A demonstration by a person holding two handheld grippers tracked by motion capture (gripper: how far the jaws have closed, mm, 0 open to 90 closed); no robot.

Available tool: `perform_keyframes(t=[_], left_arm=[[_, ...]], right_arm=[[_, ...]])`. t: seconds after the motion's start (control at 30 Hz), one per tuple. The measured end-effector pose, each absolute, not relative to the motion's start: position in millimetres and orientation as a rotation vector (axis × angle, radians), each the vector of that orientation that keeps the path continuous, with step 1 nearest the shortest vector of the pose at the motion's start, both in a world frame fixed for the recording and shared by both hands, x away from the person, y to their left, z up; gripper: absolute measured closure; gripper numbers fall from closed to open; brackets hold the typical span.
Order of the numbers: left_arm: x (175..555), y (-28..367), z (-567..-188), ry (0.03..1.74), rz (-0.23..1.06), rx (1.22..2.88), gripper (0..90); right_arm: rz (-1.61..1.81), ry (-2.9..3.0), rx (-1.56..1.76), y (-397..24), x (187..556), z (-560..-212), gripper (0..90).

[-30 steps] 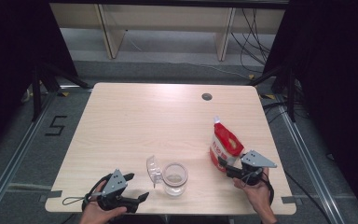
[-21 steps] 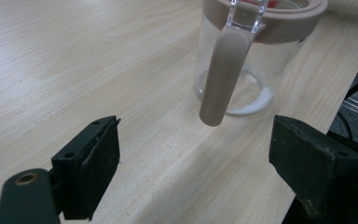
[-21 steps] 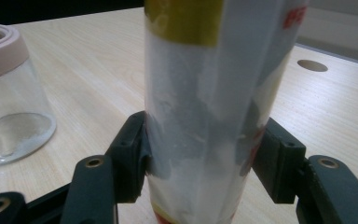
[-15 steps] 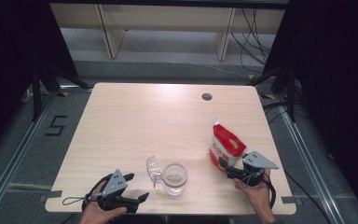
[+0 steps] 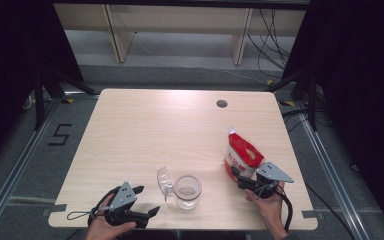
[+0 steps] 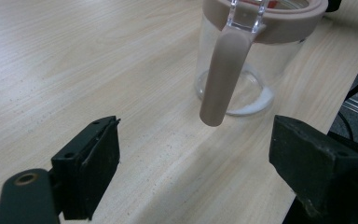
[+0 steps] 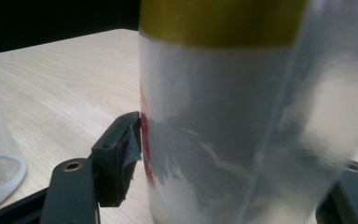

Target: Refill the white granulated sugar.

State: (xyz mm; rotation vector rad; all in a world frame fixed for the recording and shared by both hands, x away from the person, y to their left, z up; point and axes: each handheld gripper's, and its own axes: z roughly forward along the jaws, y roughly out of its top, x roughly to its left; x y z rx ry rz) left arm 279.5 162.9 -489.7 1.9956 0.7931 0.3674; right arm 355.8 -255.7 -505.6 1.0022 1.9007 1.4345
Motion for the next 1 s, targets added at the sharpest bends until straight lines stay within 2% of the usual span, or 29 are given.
perform_keyframes(t=[1.0], left_arm=[[278.1, 161.0, -491.5, 0.814, 0.346, 1.986, 16.0]], right_arm=[[1.486, 1.900, 1.027, -255.8, 362.9, -512.2, 33.0]])
